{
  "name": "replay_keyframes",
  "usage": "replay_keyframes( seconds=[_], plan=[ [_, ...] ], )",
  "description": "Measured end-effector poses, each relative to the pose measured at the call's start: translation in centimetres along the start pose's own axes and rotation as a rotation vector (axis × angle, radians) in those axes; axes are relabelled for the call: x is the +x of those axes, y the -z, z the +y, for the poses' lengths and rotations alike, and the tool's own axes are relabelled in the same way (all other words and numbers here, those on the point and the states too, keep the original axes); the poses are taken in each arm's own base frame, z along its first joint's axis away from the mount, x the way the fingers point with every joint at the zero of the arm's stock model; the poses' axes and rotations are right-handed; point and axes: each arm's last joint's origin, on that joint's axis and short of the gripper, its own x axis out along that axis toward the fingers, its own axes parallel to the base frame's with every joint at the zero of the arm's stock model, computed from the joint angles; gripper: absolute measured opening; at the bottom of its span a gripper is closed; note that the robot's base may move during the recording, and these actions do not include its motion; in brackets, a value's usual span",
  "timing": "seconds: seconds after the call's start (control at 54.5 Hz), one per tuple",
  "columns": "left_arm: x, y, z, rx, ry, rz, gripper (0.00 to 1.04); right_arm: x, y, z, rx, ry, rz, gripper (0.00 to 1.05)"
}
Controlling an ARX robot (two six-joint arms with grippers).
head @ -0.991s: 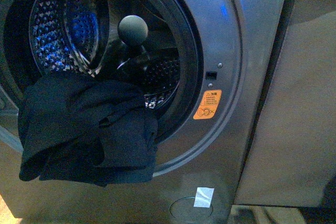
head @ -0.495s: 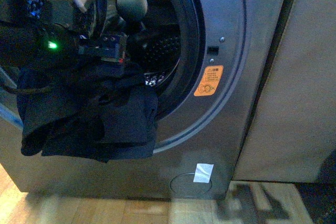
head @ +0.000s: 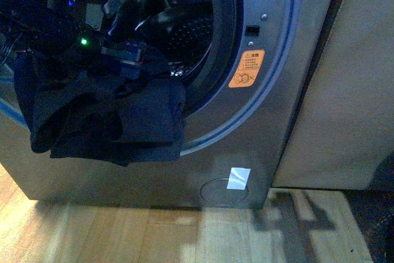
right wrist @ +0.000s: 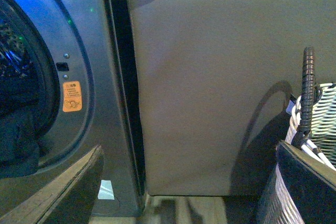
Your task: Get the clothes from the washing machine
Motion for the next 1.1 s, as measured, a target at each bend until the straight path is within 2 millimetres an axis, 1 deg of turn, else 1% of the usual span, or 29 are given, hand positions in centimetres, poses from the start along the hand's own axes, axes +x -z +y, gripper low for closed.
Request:
replay_keyframes(
  seconds=[0.073,0.165,0.294,0.404,0.624,0.899,1.101],
  plan=[
    [0.0,0.4,-0.6,-0.05,0.059,0.075,0.98,0.0,0.0,0.0,0.0,0.0,0.0,0.97],
    [-0.1,1.0,-1.8,-0.099,0.154,0.16,0.98,0.0,0.0,0.0,0.0,0.0,0.0,0.97],
    [-0.1,1.4,-3.6,-0.121,0.223,0.193,0.98,0.0,0.0,0.0,0.0,0.0,0.0,0.97],
    [0.0,1.4,-4.3,-0.106,0.2,0.19,0.98,0.0,0.0,0.0,0.0,0.0,0.0,0.97],
    [0.3,1.5,-4.3,-0.082,0.136,0.182,0.98,0.0,0.0,0.0,0.0,0.0,0.0,0.97],
    [1.7,2.8,-3.4,0.015,-0.051,0.18,0.98,0.0,0.0,0.0,0.0,0.0,0.0,0.97],
    [2.0,3.2,-2.9,0.025,-0.067,0.189,0.98,0.0,0.0,0.0,0.0,0.0,0.0,0.97]
  ],
)
